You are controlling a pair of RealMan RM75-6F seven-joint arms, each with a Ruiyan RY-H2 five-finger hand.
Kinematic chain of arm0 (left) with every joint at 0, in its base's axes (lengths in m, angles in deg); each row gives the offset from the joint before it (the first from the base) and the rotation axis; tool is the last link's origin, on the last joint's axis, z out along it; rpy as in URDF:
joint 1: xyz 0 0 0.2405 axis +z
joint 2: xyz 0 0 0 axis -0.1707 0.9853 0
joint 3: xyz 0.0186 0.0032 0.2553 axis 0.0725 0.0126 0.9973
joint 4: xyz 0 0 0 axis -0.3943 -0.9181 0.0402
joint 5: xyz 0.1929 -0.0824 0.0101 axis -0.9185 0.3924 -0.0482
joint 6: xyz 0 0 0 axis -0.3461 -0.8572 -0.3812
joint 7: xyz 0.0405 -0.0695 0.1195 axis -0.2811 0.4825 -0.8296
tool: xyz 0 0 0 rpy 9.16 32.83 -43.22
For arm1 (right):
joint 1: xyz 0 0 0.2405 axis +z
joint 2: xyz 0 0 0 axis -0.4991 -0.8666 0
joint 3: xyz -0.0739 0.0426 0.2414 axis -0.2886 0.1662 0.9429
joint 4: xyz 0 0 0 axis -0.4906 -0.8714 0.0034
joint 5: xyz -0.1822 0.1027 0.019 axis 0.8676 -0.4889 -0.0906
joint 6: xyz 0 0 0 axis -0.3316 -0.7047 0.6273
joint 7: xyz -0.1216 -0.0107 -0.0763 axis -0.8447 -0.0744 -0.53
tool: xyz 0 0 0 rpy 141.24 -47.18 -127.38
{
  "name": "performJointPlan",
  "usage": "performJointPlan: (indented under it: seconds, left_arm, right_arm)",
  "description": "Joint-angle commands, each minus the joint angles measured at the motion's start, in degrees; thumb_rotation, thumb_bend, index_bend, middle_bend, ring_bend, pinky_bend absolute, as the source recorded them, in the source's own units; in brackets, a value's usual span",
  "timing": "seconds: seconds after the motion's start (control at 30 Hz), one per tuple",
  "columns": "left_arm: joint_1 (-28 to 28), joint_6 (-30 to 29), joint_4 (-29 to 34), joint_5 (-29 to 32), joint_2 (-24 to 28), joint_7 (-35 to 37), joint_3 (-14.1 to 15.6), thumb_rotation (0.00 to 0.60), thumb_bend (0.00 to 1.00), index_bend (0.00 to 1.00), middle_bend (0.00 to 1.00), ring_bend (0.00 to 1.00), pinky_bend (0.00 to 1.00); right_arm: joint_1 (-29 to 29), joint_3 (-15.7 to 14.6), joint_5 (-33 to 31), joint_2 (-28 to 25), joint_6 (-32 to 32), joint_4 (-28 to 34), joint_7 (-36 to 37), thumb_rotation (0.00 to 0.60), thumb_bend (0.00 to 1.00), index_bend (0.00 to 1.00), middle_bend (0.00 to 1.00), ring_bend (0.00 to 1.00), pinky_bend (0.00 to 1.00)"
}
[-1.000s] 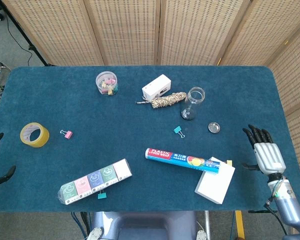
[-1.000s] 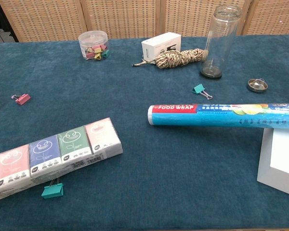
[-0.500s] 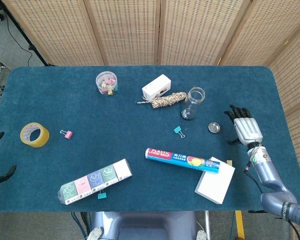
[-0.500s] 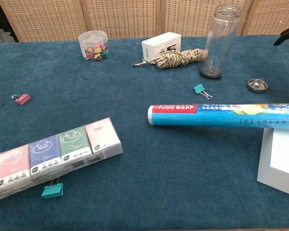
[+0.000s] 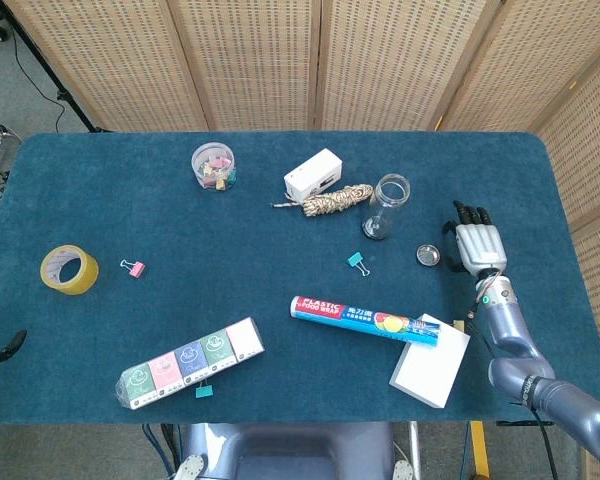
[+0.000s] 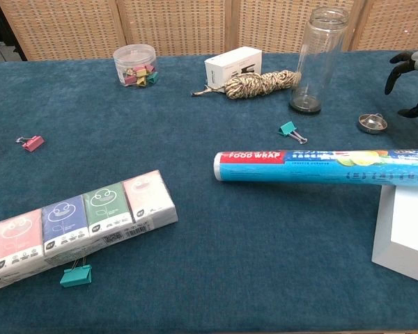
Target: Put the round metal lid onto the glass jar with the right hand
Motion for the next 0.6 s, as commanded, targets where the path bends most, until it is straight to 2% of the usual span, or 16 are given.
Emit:
performJointPlan:
  seconds: [0.03,0.6]
  left_arm:
    - [-0.01,0.04,0.01,0.17,0.07,0.07,-0.07,0.600,0.24,0.00,0.00,0.00,0.00]
    - [-0.21,0.63,0.09,0.96,0.64,1.40,-0.33,0.600,0.24,0.00,0.00,0.00,0.00]
  right_arm:
    - [0.55,-0.03,0.08,1.68,0.13,-2.20,1.68,0.600,0.35,0.36,0.00,0.00,0.00]
    - [2.08,-0.05,1.84,5.97,1.92,-7.04,8.95,0.600,0.35,0.41,0.00,0.00,0.00]
